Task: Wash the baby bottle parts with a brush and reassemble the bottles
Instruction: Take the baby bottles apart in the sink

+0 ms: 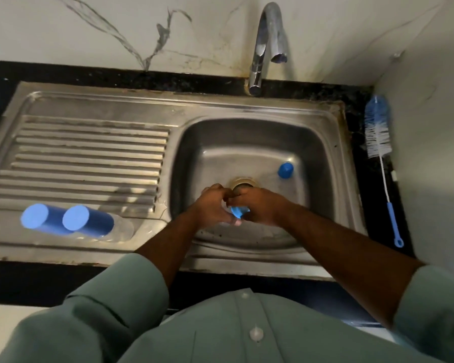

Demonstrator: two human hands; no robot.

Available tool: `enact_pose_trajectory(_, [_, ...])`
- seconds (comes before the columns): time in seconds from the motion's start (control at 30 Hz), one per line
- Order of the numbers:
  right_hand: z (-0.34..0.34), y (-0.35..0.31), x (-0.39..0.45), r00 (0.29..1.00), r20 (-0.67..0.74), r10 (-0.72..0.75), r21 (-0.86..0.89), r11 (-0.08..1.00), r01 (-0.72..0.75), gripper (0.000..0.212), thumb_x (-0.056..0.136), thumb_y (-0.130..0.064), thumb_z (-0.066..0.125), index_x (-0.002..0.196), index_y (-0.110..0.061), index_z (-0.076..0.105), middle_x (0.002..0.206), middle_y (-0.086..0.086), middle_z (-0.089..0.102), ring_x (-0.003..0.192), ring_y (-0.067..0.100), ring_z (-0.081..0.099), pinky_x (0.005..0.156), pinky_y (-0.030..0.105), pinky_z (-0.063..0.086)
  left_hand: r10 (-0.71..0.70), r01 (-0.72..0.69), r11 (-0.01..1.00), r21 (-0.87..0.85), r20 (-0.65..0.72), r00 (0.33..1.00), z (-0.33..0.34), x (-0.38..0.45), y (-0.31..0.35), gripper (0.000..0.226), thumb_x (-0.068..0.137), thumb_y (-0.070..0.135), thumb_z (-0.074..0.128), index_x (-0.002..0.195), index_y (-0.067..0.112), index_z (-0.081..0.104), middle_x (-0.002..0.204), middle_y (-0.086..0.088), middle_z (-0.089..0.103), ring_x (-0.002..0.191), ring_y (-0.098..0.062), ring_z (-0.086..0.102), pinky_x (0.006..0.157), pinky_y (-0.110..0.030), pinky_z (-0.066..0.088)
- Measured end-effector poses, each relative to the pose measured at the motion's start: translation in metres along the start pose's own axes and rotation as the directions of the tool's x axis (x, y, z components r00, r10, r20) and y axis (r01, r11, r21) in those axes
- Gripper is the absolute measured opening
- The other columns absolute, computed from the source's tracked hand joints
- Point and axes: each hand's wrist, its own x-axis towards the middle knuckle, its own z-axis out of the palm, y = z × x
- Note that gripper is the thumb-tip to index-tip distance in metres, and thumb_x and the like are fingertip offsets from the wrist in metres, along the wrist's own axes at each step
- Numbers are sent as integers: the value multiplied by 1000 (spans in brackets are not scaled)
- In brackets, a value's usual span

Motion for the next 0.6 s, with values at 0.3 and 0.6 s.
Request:
enact_pose_trajectory(0.3, [-4, 14, 0, 920, 53, -388, -311, 869, 385, 38, 88, -17, 62, 126, -17, 61, 131, 13, 56, 119, 30, 55, 91, 37, 49, -61, 6, 980, 200, 271, 961, -4, 19, -32, 54, 68, 28, 86, 117, 16, 66, 113, -5, 69, 95, -18, 65, 85, -28, 50])
enact_pose_trajectory(0.6, [25, 37, 3, 971, -238, 1, 152, 988, 37, 42, 79, -11, 74, 119, -8, 62, 123, 11, 62, 114, 28, 56, 97, 27, 39, -128, 44, 946, 320, 246, 961, 14, 38, -71, 45, 83, 11, 63, 127, 17, 52, 123, -13, 55, 114, -33, 54, 96, -37, 44])
